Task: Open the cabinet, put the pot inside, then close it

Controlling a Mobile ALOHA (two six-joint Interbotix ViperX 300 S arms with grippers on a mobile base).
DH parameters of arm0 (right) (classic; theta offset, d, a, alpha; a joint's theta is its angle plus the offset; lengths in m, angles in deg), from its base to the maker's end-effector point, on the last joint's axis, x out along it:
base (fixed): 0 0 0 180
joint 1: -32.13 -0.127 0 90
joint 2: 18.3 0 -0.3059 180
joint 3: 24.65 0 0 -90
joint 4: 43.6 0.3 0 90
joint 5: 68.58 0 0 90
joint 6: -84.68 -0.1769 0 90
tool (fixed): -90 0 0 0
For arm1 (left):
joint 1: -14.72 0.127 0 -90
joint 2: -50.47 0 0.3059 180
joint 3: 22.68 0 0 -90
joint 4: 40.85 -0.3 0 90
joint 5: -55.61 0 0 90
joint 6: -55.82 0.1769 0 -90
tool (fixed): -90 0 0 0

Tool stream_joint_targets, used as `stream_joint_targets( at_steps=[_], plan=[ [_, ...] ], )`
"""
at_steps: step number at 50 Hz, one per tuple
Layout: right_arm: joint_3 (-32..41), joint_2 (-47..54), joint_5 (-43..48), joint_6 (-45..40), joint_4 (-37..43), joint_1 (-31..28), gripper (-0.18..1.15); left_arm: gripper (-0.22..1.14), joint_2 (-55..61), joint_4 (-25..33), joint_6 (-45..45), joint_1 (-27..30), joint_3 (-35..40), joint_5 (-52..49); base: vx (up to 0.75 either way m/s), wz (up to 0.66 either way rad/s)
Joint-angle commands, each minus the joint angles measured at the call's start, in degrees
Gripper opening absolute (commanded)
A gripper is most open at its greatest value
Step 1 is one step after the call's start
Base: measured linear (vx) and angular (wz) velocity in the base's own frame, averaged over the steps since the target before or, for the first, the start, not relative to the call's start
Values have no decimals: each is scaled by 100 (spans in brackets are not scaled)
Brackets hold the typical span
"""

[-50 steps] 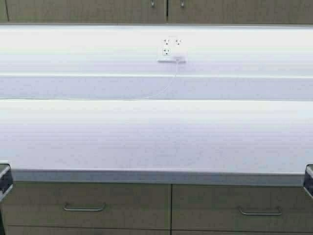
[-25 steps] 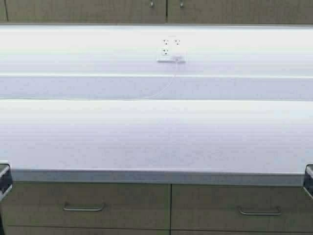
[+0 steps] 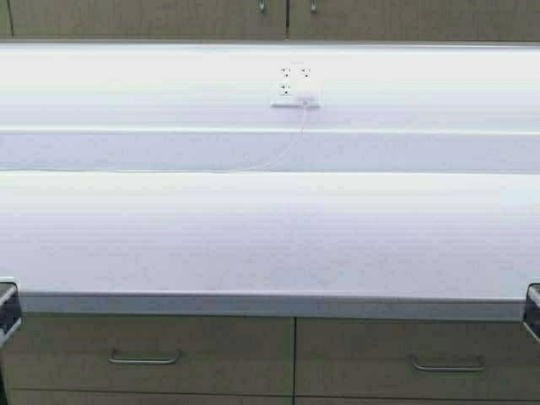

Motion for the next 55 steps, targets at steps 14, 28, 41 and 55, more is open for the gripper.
stream_joint_targets(
  at_steps=[14,28,41,55],
  plan=[
    [-35,-44,18,-9,9,0,7,4,-26,0,-9,9,35,53,0,0],
    [-26,-44,18,-9,9,0,7,4,9,0,-9,9,18,62,0,0],
    [-44,-44,18,-9,9,0,7,4,9,0,-9,9,9,70,0,0],
    [-53,-44,18,-9,9,0,7,4,9,0,-18,9,9,70,0,0]
  ],
)
